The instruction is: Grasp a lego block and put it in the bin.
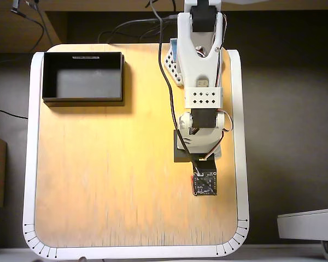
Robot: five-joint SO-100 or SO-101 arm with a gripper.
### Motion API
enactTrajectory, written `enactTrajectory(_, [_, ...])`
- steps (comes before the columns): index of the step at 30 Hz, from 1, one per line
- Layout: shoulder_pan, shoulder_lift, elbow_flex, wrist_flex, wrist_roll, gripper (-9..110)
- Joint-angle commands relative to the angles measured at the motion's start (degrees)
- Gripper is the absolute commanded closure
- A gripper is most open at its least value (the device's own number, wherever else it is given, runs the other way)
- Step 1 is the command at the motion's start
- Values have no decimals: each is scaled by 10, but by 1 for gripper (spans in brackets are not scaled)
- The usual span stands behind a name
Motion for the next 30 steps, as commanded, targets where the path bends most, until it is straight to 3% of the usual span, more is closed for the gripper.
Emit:
enactTrajectory(1, [7,-10,-92,-70,10,76])
enactTrajectory(30, [46,-144,-132,-131,-30,75])
